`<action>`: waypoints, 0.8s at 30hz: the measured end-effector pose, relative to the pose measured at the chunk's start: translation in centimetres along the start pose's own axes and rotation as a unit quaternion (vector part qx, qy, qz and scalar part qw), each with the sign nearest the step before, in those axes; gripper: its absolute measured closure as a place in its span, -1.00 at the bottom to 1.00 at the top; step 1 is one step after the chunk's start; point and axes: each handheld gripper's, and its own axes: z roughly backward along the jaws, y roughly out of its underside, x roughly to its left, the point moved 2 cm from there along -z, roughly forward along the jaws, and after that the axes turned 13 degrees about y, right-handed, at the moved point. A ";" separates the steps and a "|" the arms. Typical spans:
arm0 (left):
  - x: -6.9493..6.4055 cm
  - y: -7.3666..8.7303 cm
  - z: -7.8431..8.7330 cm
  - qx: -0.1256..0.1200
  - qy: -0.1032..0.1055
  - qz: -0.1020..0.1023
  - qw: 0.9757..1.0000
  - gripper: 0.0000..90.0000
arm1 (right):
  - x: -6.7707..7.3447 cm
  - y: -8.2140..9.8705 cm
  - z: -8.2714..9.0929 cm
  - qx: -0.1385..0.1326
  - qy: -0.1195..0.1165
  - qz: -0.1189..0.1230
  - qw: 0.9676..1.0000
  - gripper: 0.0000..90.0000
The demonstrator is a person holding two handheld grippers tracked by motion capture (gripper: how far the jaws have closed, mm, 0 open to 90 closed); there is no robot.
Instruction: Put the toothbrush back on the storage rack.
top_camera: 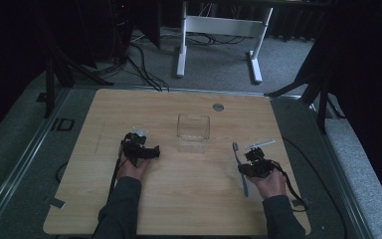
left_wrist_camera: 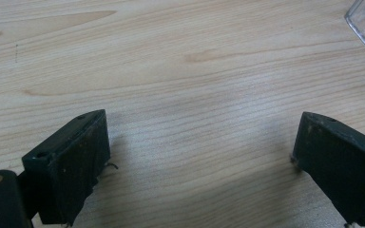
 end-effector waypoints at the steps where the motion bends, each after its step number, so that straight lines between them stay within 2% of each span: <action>1: 0.0 0.0 0.0 0.000 0.000 0.000 1.000 -0.89 | 0.0 -0.1 -0.1 -0.003 -0.001 0.000 1.000 0.81; 8: 0.0 0.0 0.0 0.000 0.000 0.000 1.000 -0.89 | 0.2 -0.4 -0.4 -0.011 -0.006 -0.001 1.000 0.81; 16: 0.0 0.0 0.0 0.000 0.000 0.000 1.000 -0.89 | 0.3 -0.7 -0.6 -0.026 -0.011 -0.014 1.000 0.81; 24: 0.0 0.0 0.0 0.000 0.000 0.000 1.000 -0.89 | 0.1 -1.0 -0.5 -0.045 -0.004 -0.021 0.999 0.81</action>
